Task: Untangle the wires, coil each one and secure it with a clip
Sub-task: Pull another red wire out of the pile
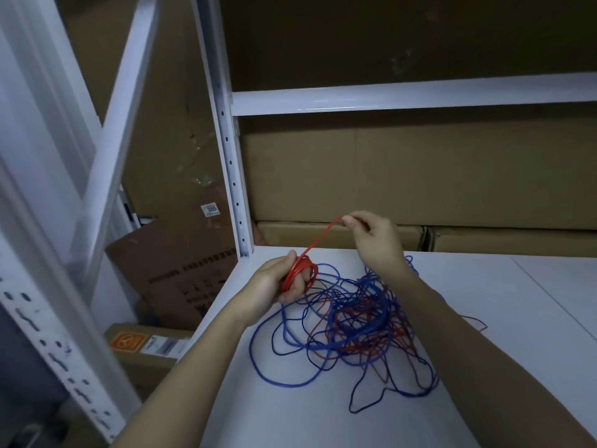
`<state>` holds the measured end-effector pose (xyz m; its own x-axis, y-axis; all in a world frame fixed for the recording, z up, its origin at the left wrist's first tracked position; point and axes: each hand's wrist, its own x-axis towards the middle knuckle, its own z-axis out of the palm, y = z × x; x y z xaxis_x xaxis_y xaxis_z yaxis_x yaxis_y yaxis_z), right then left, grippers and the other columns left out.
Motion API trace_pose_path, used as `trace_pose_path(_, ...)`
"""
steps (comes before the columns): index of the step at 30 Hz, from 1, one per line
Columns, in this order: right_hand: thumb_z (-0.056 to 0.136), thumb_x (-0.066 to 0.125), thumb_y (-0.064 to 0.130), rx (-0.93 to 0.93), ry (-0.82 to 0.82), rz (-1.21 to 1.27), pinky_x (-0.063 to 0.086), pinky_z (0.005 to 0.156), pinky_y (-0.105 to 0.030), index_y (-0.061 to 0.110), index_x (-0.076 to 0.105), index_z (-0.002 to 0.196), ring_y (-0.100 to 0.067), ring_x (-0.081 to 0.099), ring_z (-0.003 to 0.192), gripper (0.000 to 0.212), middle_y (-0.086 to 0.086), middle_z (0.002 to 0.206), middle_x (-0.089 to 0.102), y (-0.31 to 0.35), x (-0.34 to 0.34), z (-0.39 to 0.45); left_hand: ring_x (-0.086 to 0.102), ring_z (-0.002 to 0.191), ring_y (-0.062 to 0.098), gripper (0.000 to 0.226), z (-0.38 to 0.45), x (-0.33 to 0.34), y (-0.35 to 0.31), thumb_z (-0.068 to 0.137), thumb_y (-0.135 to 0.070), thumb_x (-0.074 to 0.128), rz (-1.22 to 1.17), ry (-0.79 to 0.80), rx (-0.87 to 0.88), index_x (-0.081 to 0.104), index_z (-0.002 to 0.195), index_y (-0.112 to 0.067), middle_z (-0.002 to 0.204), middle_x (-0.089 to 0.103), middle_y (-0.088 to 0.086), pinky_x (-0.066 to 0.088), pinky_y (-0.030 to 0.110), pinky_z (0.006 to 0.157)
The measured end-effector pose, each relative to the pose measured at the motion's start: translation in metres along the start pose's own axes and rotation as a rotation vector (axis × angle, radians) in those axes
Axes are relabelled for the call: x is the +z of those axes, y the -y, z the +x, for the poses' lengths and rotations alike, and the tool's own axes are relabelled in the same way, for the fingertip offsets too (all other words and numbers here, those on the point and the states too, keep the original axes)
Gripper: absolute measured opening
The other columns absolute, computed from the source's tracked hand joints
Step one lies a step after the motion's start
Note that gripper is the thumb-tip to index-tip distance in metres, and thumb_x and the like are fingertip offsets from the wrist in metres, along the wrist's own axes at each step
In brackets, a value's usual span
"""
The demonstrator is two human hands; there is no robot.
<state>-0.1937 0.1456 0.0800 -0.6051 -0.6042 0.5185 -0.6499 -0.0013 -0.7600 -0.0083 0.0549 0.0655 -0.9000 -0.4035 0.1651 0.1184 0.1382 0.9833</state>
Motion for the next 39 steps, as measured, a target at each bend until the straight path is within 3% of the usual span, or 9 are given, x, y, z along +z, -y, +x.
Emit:
trace_pose_path(6, 0.094, 0.057, 0.040, 0.112, 0.079, -0.179, 0.051, 0.075, -0.037, 0.017, 0.073, 0.099, -0.024, 0.063, 0.083, 0.029, -0.007, 0.090, 0.071, -0.004, 0.019, 0.005, 0.030, 0.041, 0.011, 0.046, 0.002, -0.005, -0.015, 0.099, -0.038, 0.024, -0.241, -0.014, 0.012, 0.048, 0.083, -0.002, 0.042, 0.036, 0.001, 0.032, 0.019, 0.052)
trace_pose_path(11, 0.096, 0.051, 0.043, 0.054, 0.125, -0.326, 0.051, 0.068, -0.037, 0.010, 0.071, 0.085, -0.029, 0.063, 0.078, 0.040, -0.010, 0.084, 0.071, -0.012, 0.033, -0.007, 0.034, 0.047, 0.010, 0.040, 0.014, -0.002, -0.022, 0.103, -0.030, 0.022, -0.397, -0.044, 0.106, 0.048, 0.088, -0.004, 0.050, 0.040, -0.001, 0.034, 0.018, 0.053)
trace_pose_path(14, 0.098, 0.047, 0.043, -0.020, 0.207, -0.443, 0.038, 0.053, -0.030, 0.011, 0.069, 0.077, -0.022, 0.053, 0.060, 0.044, -0.003, 0.062, 0.059, -0.012, 0.039, -0.018, 0.043, 0.053, 0.010, 0.036, 0.020, 0.004, -0.027, 0.105, -0.027, 0.024, -0.463, -0.092, 0.145, 0.050, 0.093, -0.004, 0.057, 0.049, -0.002, 0.039, 0.018, 0.059)
trace_pose_path(17, 0.099, 0.047, 0.039, -0.177, 0.275, -0.451, 0.033, 0.056, -0.028, 0.016, 0.072, 0.092, -0.018, 0.049, 0.060, 0.035, -0.003, 0.066, 0.062, -0.010, 0.044, -0.033, 0.057, 0.058, 0.008, 0.030, 0.031, 0.009, -0.029, 0.105, -0.022, 0.027, -0.528, -0.230, 0.183, 0.051, 0.097, -0.007, 0.064, 0.062, -0.003, 0.047, 0.018, 0.062)
trace_pose_path(23, 0.100, 0.045, 0.028, -0.399, 0.432, -0.390, 0.032, 0.054, -0.029, 0.014, 0.061, 0.101, -0.011, 0.042, 0.056, 0.021, 0.003, 0.067, 0.058, -0.004, 0.040, -0.060, 0.063, 0.078, 0.001, 0.017, 0.038, 0.012, -0.009, 0.106, -0.023, 0.024, 0.142, -0.492, 0.215, 0.040, 0.106, -0.018, 0.107, 0.066, -0.006, 0.048, 0.020, 0.081)
trace_pose_path(26, 0.098, 0.049, 0.029, -0.263, 0.498, -0.329, 0.034, 0.054, -0.028, 0.018, 0.063, 0.094, -0.007, 0.044, 0.051, 0.018, 0.009, 0.058, 0.051, -0.008, 0.031, -0.057, 0.064, 0.085, 0.015, 0.017, 0.034, 0.010, -0.001, 0.104, -0.031, 0.028, 0.522, -0.465, 0.139, 0.042, 0.108, -0.021, 0.098, 0.065, -0.002, 0.047, 0.033, 0.076)
trace_pose_path(30, 0.094, 0.057, 0.021, -0.067, 0.539, -0.186, 0.052, 0.068, -0.034, 0.022, 0.065, 0.083, -0.013, 0.060, 0.069, 0.013, -0.002, 0.075, 0.066, -0.027, 0.012, -0.044, 0.055, 0.069, 0.025, 0.023, 0.029, 0.003, 0.003, 0.104, -0.029, 0.031, 0.979, -0.434, 0.138, 0.040, 0.106, -0.008, 0.088, 0.063, 0.004, 0.037, 0.035, 0.057)
trace_pose_path(35, 0.095, 0.057, 0.014, 0.122, 0.477, 0.019, 0.034, 0.052, -0.010, 0.009, 0.065, 0.083, 0.002, 0.044, 0.048, 0.015, 0.015, 0.051, 0.053, -0.023, -0.001, -0.034, 0.049, 0.071, 0.028, 0.023, 0.026, 0.003, 0.013, 0.103, -0.033, 0.033, 1.058, -0.230, 0.016, 0.037, 0.090, -0.014, 0.074, 0.047, 0.004, 0.032, 0.034, 0.058)
trace_pose_path(39, 0.094, 0.053, 0.012, 0.114, 0.478, 0.041, 0.032, 0.049, -0.016, 0.014, 0.057, 0.084, -0.006, 0.037, 0.048, 0.012, 0.005, 0.059, 0.045, -0.016, 0.008, -0.025, 0.049, 0.066, 0.019, 0.051, 0.021, 0.011, 0.020, 0.096, -0.055, 0.038, 0.930, -0.126, -0.081, 0.050, 0.077, -0.010, 0.068, 0.051, 0.003, 0.037, 0.034, 0.063)
